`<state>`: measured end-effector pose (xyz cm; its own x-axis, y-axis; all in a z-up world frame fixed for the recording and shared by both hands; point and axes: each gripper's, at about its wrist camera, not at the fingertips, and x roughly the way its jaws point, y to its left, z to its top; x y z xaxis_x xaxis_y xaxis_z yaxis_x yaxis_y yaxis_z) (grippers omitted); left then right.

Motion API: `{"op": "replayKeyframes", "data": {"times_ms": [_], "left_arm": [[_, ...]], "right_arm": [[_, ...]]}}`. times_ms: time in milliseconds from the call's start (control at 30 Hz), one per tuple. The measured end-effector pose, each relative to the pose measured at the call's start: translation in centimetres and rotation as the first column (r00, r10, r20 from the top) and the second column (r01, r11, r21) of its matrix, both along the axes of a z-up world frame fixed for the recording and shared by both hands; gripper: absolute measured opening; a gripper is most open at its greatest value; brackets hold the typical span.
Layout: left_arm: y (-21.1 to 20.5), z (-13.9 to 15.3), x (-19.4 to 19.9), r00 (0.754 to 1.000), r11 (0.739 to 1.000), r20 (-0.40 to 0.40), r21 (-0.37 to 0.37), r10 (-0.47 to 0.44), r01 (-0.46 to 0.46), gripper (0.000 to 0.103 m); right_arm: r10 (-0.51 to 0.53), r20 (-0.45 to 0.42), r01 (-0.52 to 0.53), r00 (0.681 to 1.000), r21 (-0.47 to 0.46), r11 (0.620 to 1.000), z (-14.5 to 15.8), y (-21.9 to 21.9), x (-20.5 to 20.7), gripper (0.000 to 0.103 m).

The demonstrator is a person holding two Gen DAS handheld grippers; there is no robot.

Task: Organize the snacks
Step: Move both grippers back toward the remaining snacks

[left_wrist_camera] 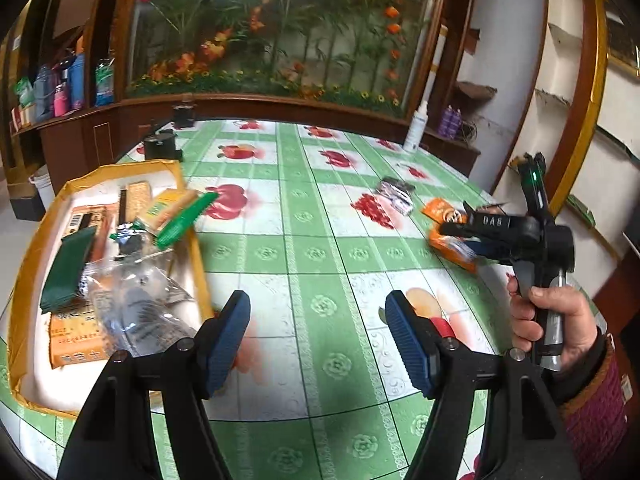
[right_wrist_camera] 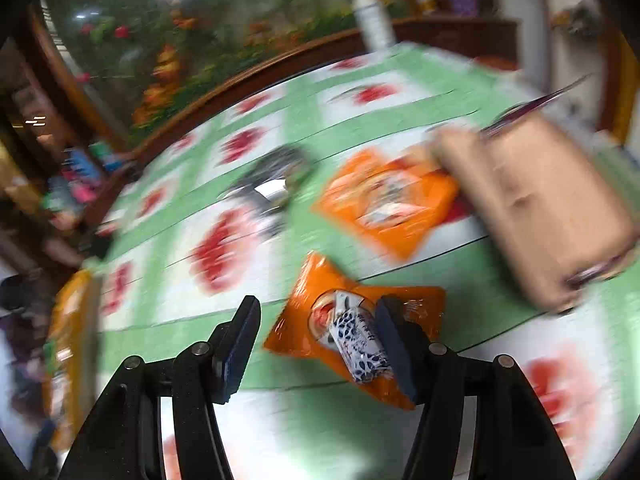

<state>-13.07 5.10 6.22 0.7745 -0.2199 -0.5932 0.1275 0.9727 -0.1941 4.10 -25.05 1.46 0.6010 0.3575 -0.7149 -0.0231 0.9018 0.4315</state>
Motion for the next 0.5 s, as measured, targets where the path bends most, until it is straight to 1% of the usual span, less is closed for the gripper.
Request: {"op": "replayKeyframes", "data": {"times_ms": [33,67,100,133,200,233,267,333,367,400,467,500], "left_arm": [[-0.2,-0.1,0.0,1.000,1.000,-0.004,0.000,-0.002,0.002,0.069],[-0.3,-0.1,0.1,1.000,1.000,-0.008,-0.001,-0.003,0.003,0.069],[-0.4,-0.2,0.1,1.000,1.000,-0.013,-0.004,-0.006,0.006,0.069],[-0.4,-0.3,0.2,1.000,1.000,-0.019,-0.007,-0.008,0.008,0.069],[-0.3,-0.5,0.2,1.000,1.000,-0.027,-0.008,-0.009,0.009,0.069],[-0.3,-0.6,0.2,0.999,1.000,-0.031,-0.007,-0.010,0.009,0.069],[-0.2,-0.8,0.3,0.999,1.000,-0.035,-0.008,-0.010,0.010,0.069],[-0.1,-1.0,0.6,0.999,1.000,-0.051,-0.015,-0.013,0.012,0.069],[-0.1,-1.2,0.7,0.998,1.000,-0.058,-0.024,-0.016,0.015,0.069],[-0.1,-1.3,0.7,0.998,0.999,-0.063,-0.031,-0.018,0.016,0.069],[0.1,-1.4,0.9,0.998,0.999,-0.065,-0.034,-0.016,0.014,0.069],[0.2,-1.5,0.8,0.998,0.999,-0.062,-0.031,-0.009,0.007,0.069]], "right_arm": [[0.061,-0.010,-0.060,0.998,0.075,0.995,-0.2,0.6,0.0,0.065],[0.154,-0.022,-0.145,0.988,0.224,0.964,-0.8,1.1,0.1,0.065],[0.202,-0.020,-0.182,0.979,0.346,0.920,-1.2,1.2,0.2,0.065],[0.193,-0.012,-0.173,0.981,0.391,0.904,-1.2,0.9,0.1,0.065],[0.123,0.030,-0.127,0.992,0.297,0.946,-0.2,0.1,-0.3,0.065],[0.077,0.046,-0.086,0.996,0.224,0.971,0.4,-0.5,-0.5,0.065],[0.049,0.049,-0.058,0.998,0.196,0.979,0.5,-1.1,-0.5,0.065],[0.031,0.032,-0.038,0.999,0.223,0.974,-0.1,-2.2,-0.3,0.065],[0.030,0.015,-0.032,0.999,0.227,0.973,-0.4,-2.2,-0.3,0.065],[0.033,0.015,-0.035,0.999,0.212,0.977,-0.5,-1.9,-0.3,0.065],[0.069,0.050,-0.076,0.996,0.165,0.983,0.1,-0.5,-0.6,0.065],[0.108,0.095,-0.119,0.990,0.128,0.985,1.0,0.7,-1.0,0.065]]}}
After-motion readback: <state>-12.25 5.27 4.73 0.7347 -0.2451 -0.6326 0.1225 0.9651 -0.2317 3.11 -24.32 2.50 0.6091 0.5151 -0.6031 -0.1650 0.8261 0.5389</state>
